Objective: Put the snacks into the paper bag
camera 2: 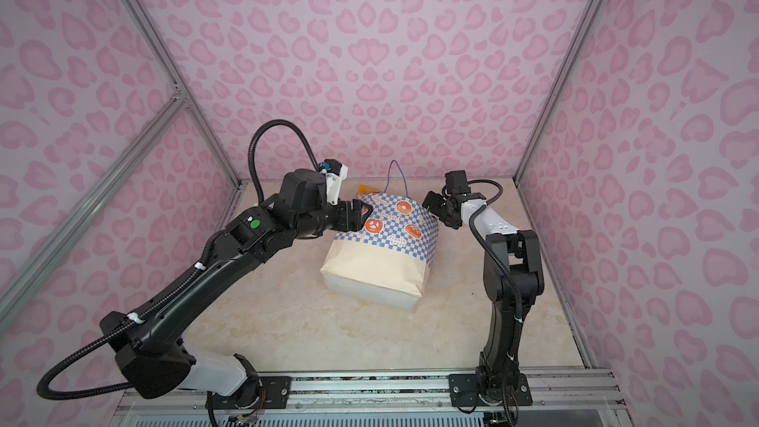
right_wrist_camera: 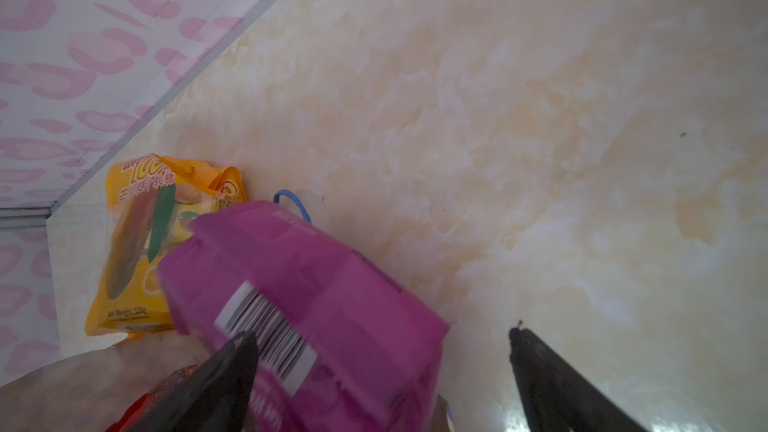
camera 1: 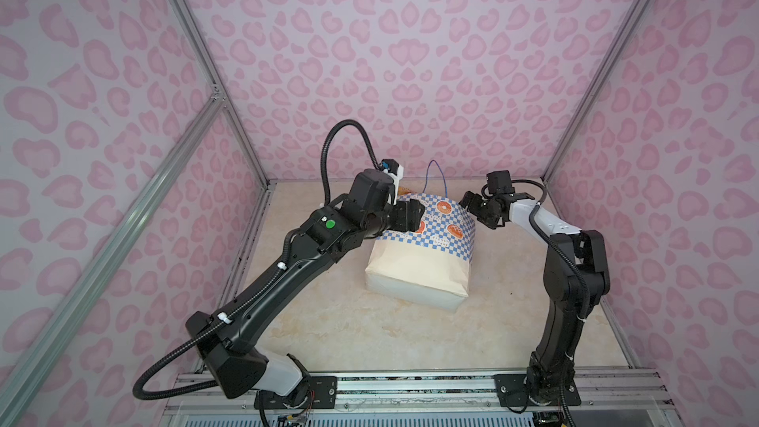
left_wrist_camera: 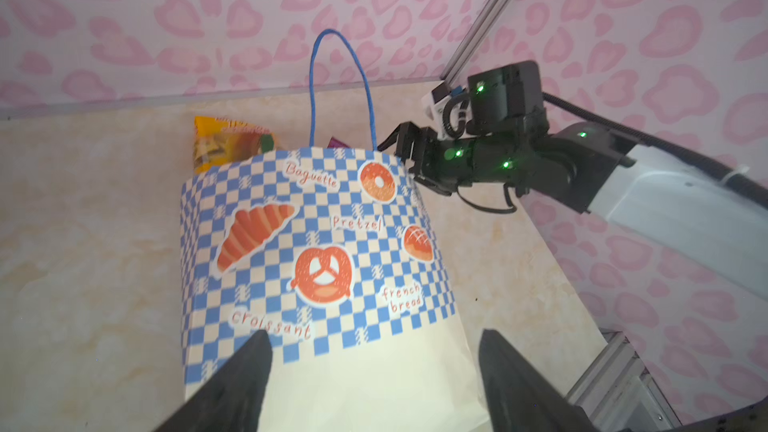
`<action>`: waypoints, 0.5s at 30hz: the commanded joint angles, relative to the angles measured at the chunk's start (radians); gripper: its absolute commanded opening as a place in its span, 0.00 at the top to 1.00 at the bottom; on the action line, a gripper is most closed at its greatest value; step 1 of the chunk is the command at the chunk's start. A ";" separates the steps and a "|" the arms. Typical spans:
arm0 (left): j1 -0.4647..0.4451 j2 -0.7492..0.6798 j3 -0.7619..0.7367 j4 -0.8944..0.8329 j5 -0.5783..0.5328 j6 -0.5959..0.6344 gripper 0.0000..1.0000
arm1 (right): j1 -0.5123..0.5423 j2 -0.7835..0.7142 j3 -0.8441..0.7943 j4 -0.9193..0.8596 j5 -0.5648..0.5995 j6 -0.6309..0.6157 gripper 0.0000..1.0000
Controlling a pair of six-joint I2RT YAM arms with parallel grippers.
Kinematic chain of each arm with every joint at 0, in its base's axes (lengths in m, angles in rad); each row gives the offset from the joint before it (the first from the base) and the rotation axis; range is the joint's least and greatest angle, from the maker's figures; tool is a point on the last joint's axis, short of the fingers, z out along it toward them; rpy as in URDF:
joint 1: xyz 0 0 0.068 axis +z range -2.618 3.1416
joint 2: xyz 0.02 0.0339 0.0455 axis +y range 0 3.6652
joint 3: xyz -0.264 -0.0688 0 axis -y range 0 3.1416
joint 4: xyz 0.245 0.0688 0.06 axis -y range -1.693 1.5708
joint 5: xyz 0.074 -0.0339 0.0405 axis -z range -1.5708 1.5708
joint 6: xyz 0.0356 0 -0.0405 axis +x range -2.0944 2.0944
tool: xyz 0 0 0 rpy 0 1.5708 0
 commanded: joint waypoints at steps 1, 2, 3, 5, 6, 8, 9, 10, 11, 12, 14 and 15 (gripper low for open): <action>0.000 -0.079 -0.171 0.048 -0.002 -0.122 0.18 | 0.016 0.005 -0.024 0.029 -0.026 -0.004 0.08; 0.000 -0.112 -0.260 0.058 -0.005 -0.156 0.18 | 0.019 -0.007 -0.060 0.046 -0.032 0.003 0.09; 0.001 -0.144 -0.332 0.077 -0.001 -0.192 0.18 | 0.016 -0.025 -0.101 0.074 -0.041 0.016 0.11; 0.000 -0.184 -0.444 0.110 0.013 -0.253 0.18 | 0.015 -0.058 -0.169 0.115 -0.056 0.031 0.17; 0.000 -0.196 -0.492 0.132 0.023 -0.283 0.17 | 0.018 -0.075 -0.199 0.134 -0.060 0.037 0.18; 0.001 -0.206 -0.566 0.193 0.052 -0.345 0.17 | 0.025 -0.097 -0.250 0.159 -0.076 0.043 0.21; 0.001 -0.205 -0.599 0.235 0.071 -0.380 0.16 | 0.029 -0.107 -0.266 0.161 -0.082 0.046 0.22; 0.001 -0.199 -0.619 0.266 0.087 -0.416 0.16 | 0.033 -0.117 -0.281 0.165 -0.089 0.048 0.23; 0.001 -0.191 -0.641 0.313 0.102 -0.449 0.15 | 0.037 -0.129 -0.302 0.171 -0.092 0.052 0.23; 0.001 -0.180 -0.657 0.357 0.117 -0.480 0.15 | 0.043 -0.146 -0.326 0.181 -0.092 0.053 0.24; 0.002 -0.153 -0.656 0.381 0.106 -0.527 0.13 | 0.052 -0.175 -0.366 0.190 -0.090 0.065 0.24; 0.010 -0.137 -0.647 0.381 0.102 -0.540 0.13 | 0.057 -0.193 -0.391 0.197 -0.093 0.074 0.24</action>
